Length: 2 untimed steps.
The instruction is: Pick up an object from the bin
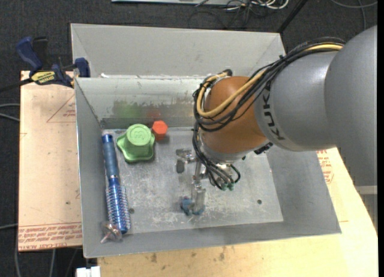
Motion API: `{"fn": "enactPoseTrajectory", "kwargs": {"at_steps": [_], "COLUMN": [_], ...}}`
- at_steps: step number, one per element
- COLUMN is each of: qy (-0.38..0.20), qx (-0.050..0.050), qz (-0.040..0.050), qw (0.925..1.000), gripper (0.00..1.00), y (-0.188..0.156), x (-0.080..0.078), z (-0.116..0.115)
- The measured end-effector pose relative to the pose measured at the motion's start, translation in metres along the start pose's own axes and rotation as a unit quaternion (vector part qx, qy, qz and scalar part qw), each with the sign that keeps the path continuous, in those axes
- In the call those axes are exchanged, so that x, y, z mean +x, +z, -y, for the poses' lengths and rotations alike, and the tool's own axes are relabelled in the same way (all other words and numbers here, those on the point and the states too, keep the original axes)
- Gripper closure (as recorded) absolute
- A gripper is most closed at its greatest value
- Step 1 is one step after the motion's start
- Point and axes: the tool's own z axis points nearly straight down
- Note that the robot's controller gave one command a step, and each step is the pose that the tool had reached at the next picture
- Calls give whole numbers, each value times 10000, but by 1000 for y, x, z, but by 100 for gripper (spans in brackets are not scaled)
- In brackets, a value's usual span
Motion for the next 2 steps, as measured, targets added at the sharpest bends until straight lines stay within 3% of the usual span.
{"fn": "enactPoseTrajectory", "kwargs": {"at_steps": [1, 2], "qy": [-90, 448], "qx": [-1, -3], "qz": [39, 56], "qw": [10000, 9990], "gripper": [0, 0], "y": [30, 36], "x": [45, 44], "z": [7, 34]}}
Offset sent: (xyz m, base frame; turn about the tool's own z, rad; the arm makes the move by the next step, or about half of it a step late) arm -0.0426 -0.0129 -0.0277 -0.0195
